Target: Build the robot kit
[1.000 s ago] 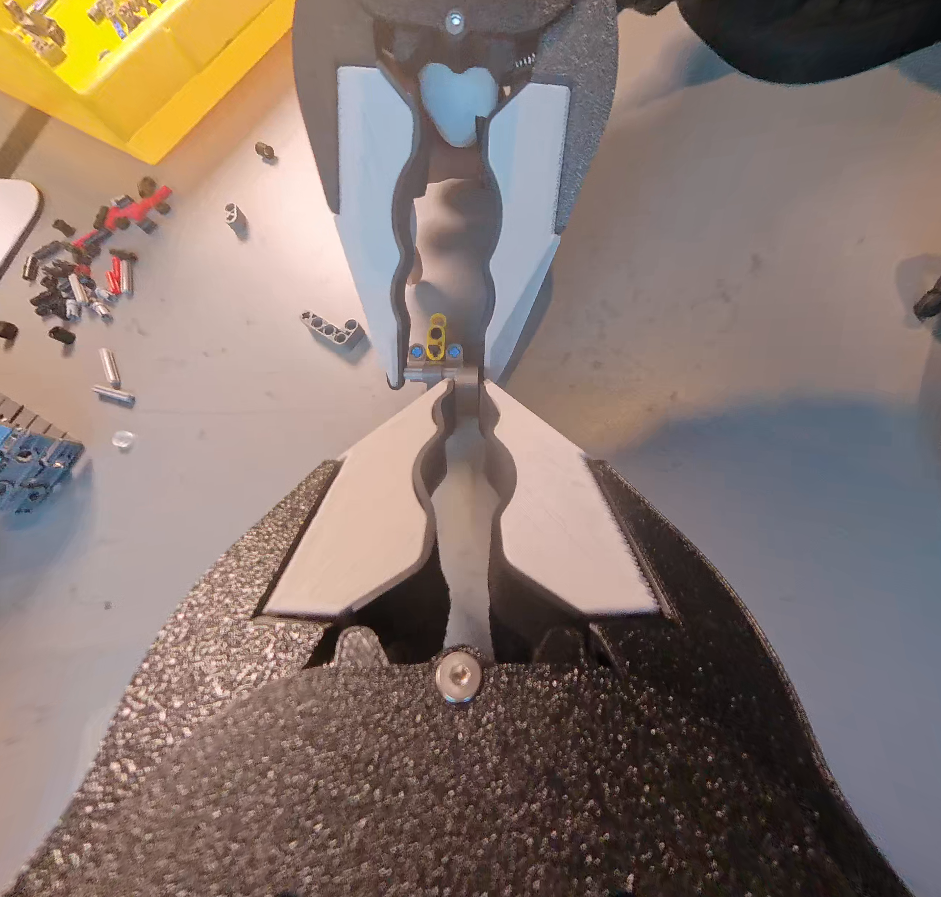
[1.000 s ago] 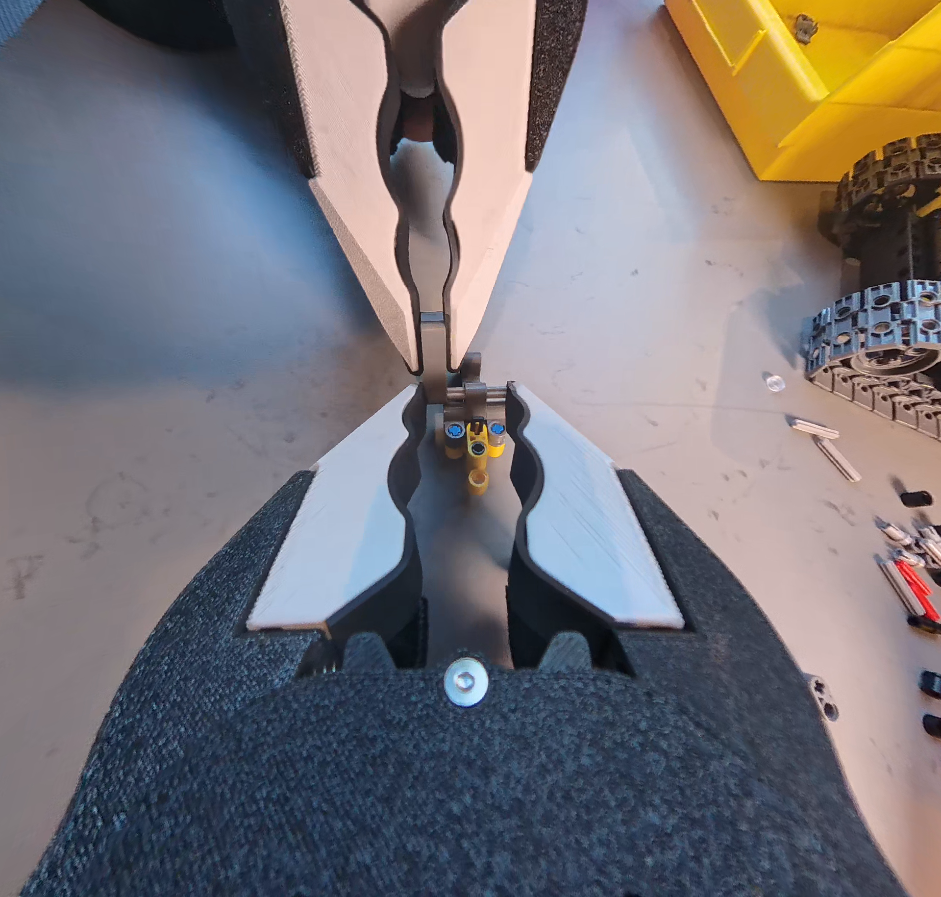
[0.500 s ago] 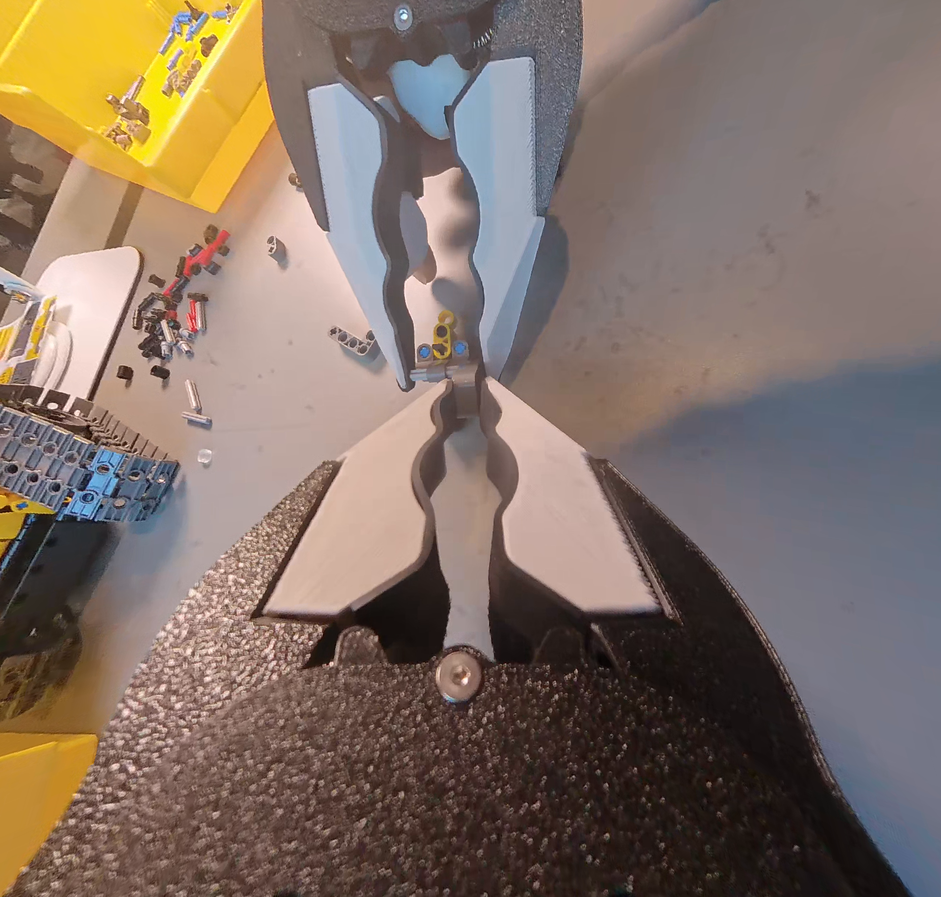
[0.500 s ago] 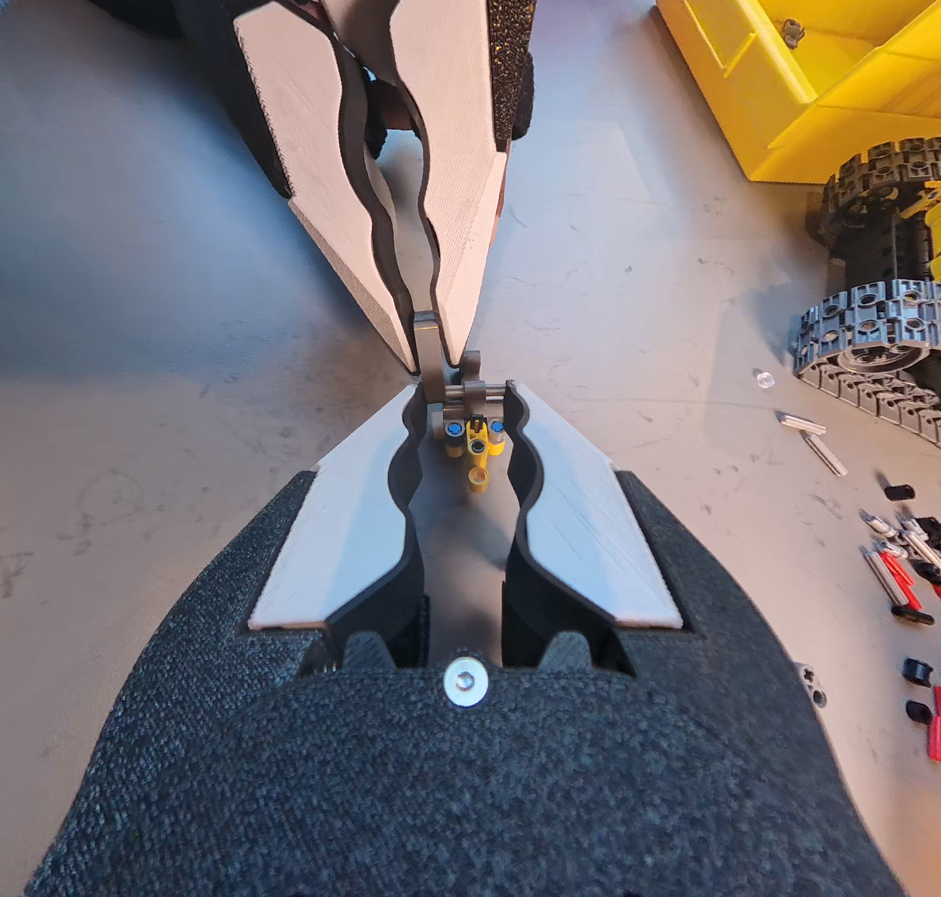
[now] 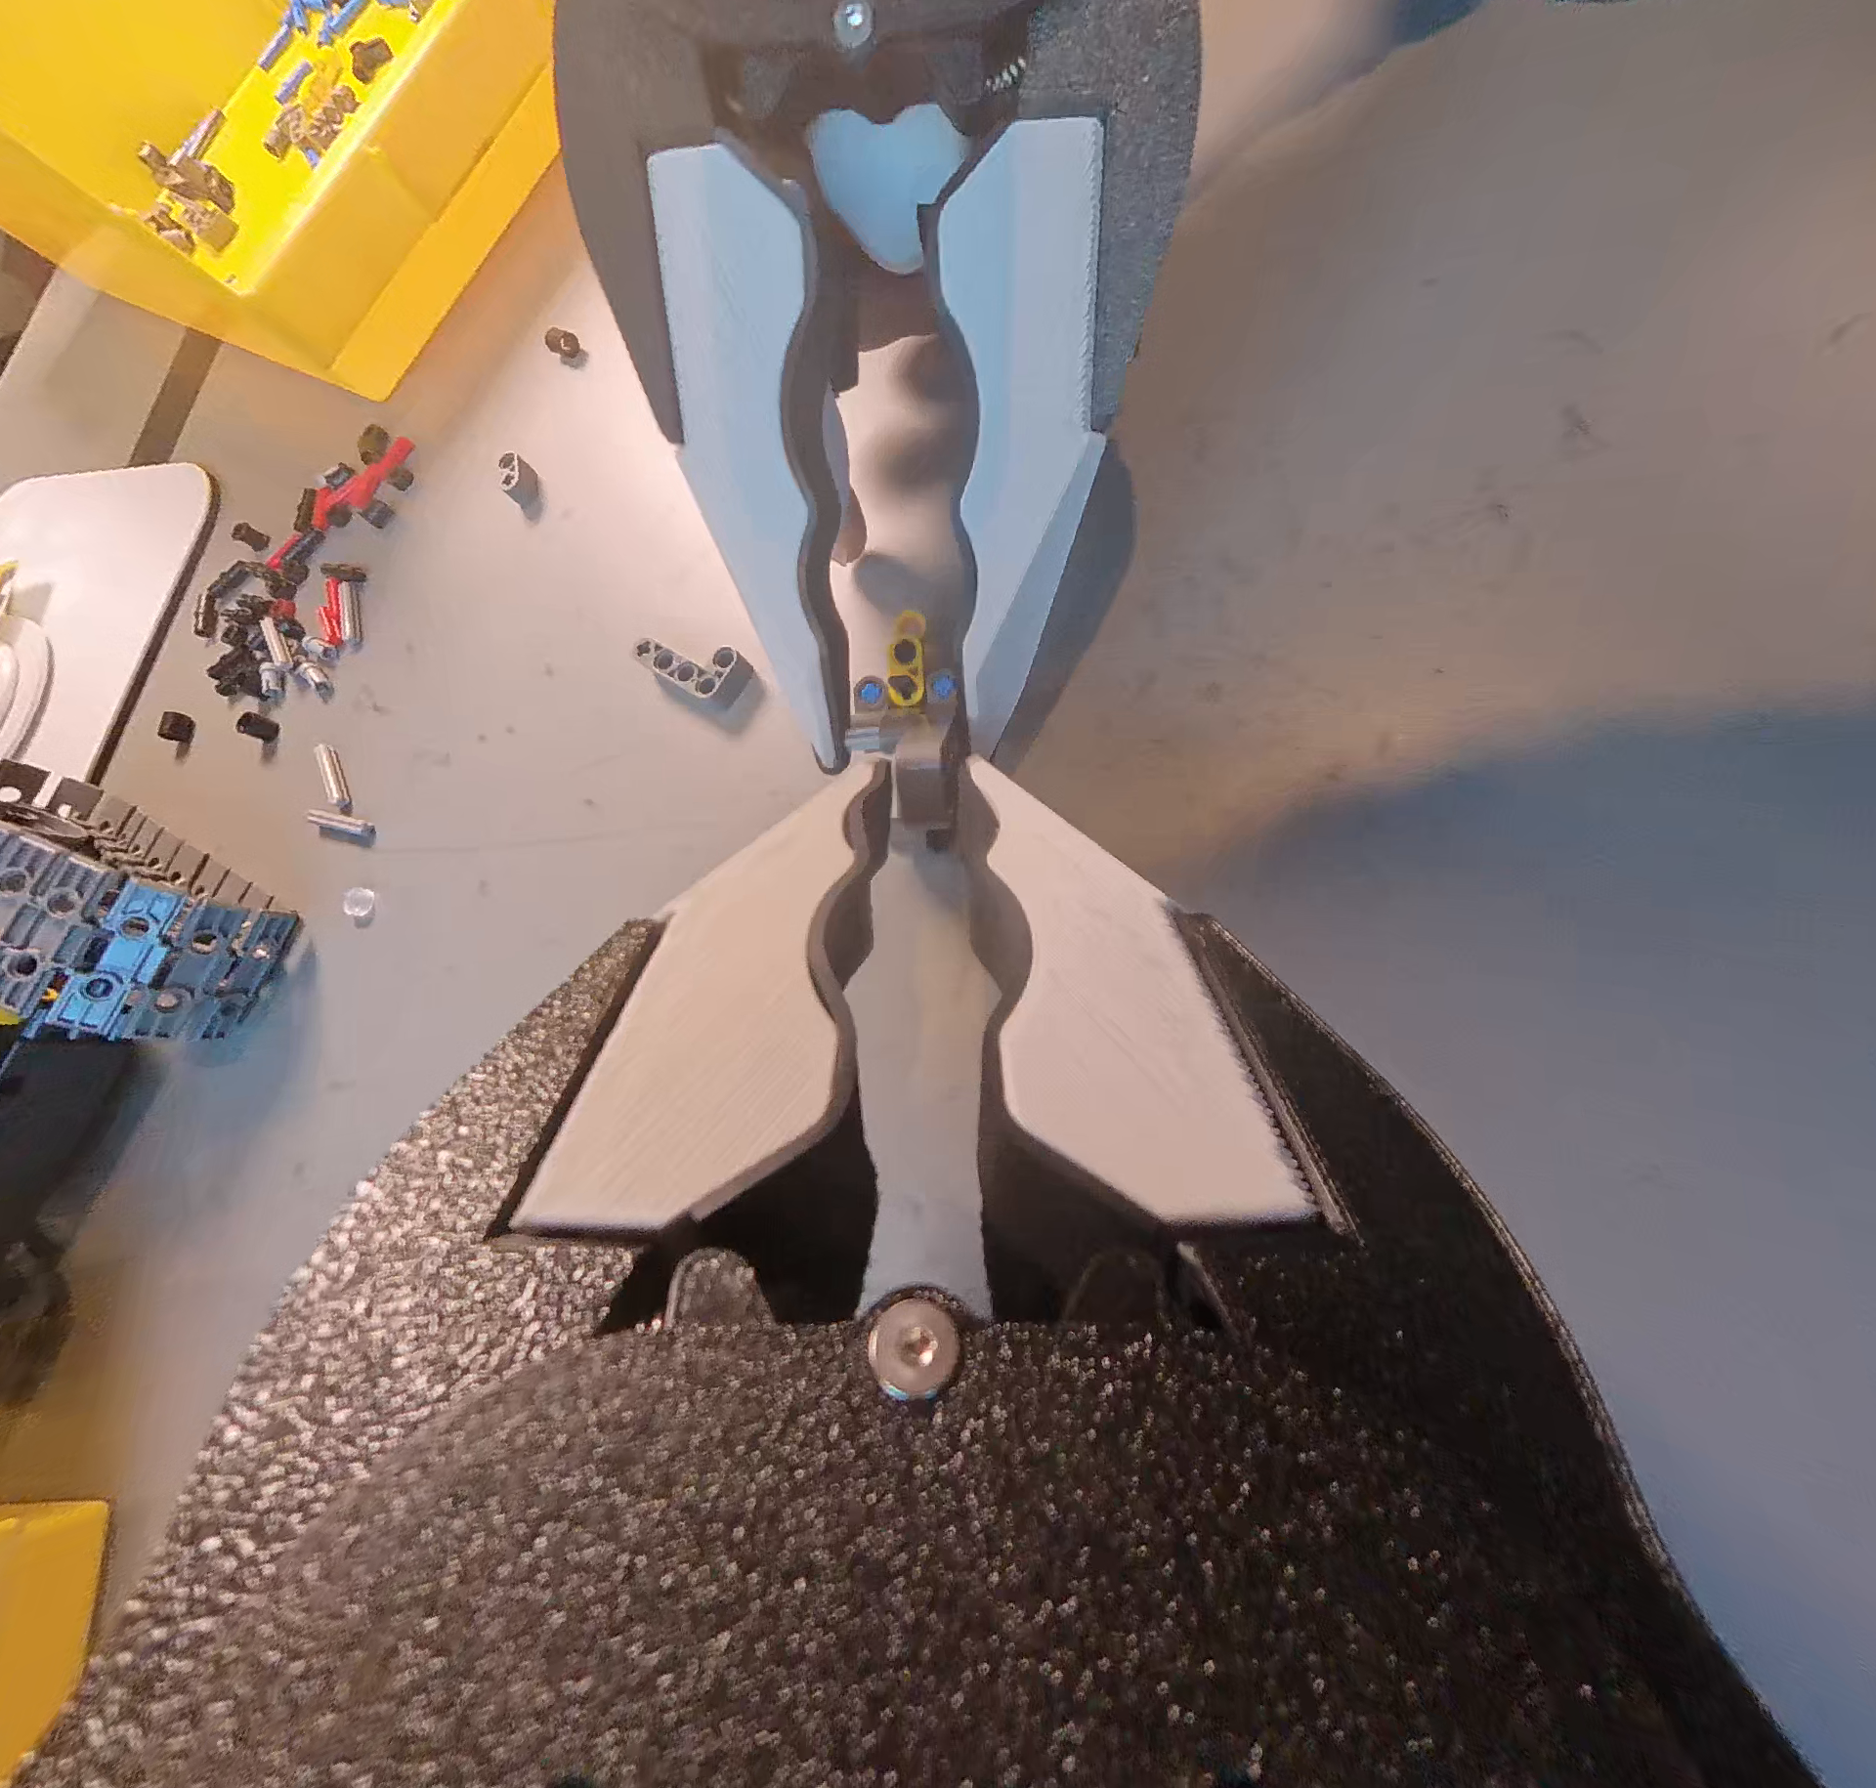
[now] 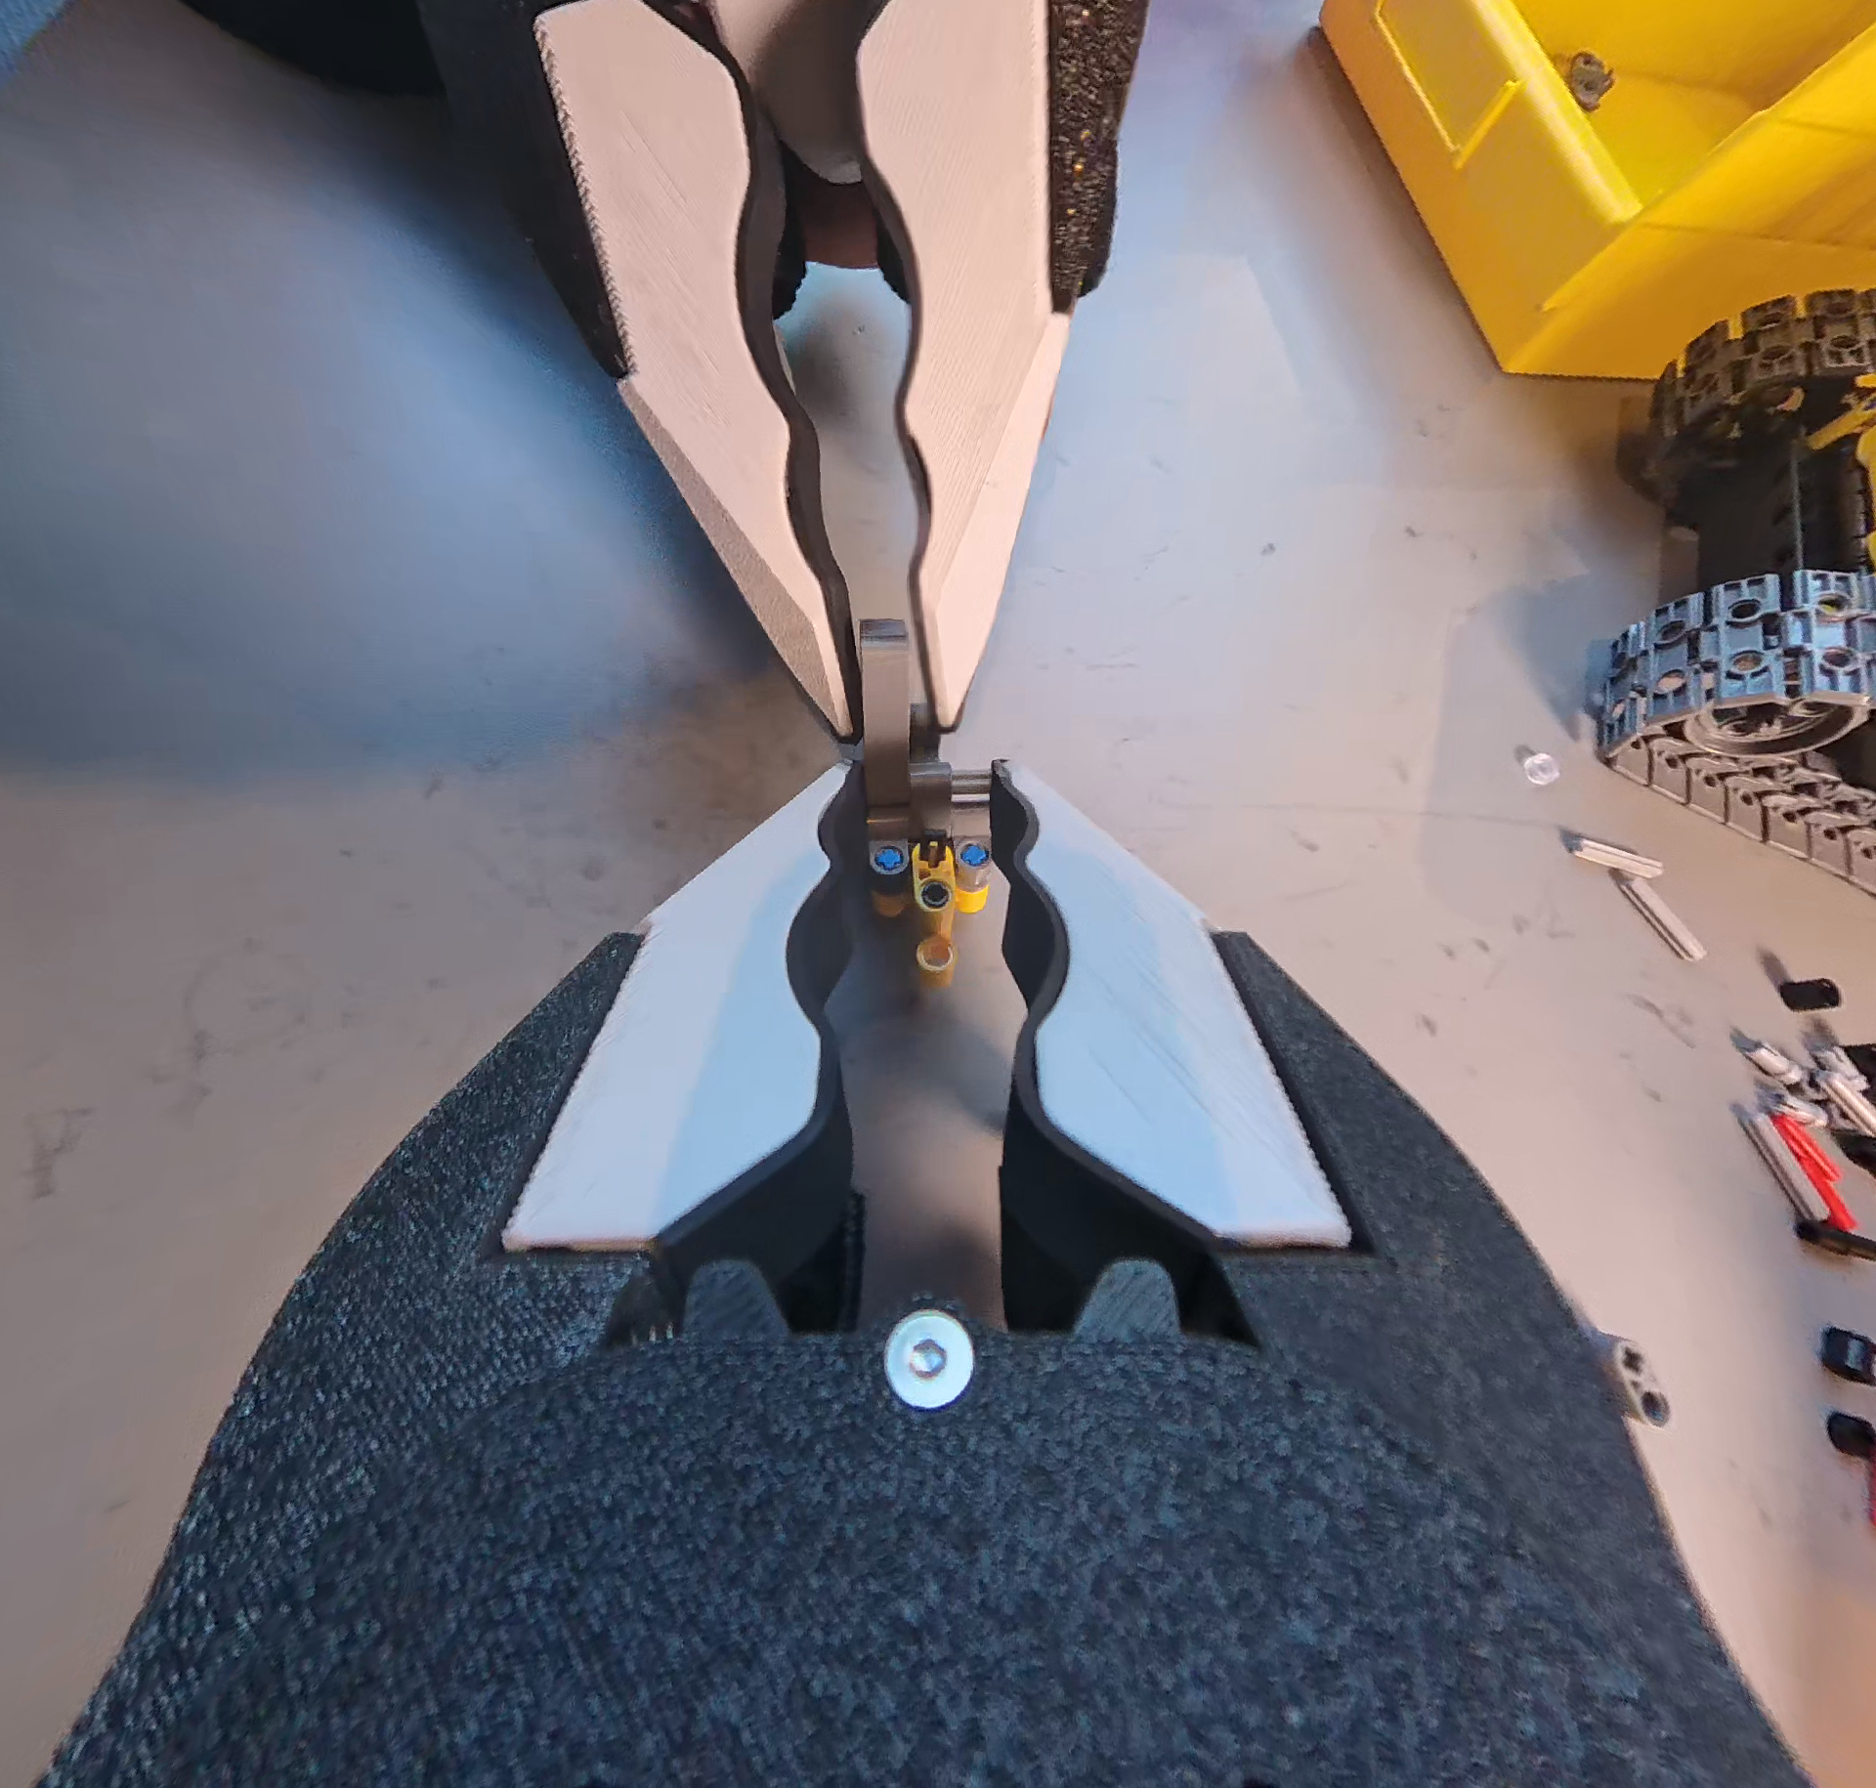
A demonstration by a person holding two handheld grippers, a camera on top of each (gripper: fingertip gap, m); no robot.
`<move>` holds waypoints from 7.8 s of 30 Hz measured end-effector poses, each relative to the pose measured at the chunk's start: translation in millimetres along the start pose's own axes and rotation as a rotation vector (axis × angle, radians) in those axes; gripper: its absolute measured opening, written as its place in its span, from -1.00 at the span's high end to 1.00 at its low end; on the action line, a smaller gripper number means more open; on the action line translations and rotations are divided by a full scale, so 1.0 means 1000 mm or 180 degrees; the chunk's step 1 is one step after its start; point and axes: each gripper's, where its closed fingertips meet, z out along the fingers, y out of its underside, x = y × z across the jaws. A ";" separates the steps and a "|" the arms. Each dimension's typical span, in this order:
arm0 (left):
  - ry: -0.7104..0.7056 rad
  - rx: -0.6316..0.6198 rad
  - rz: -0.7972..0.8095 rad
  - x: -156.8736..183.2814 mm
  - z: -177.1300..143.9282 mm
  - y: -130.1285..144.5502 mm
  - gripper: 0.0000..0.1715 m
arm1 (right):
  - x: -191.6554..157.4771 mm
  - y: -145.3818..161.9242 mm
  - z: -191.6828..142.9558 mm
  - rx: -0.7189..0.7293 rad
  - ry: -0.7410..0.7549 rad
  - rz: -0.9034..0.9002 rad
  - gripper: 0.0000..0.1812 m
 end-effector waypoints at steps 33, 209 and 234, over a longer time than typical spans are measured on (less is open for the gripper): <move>0.0866 0.0078 -0.0589 0.031 -0.010 0.007 0.81 | -0.024 0.018 -0.041 -0.0487 -0.0336 0.0166 0.74; 0.1149 -0.0008 -0.0706 0.009 -0.005 -0.019 0.92 | -0.030 0.003 -0.018 -0.0215 -0.0066 0.0432 0.62; 0.1131 -0.0166 -0.0673 0.013 -0.009 -0.015 0.92 | -0.035 0.002 -0.010 -0.0216 -0.0130 0.0359 0.62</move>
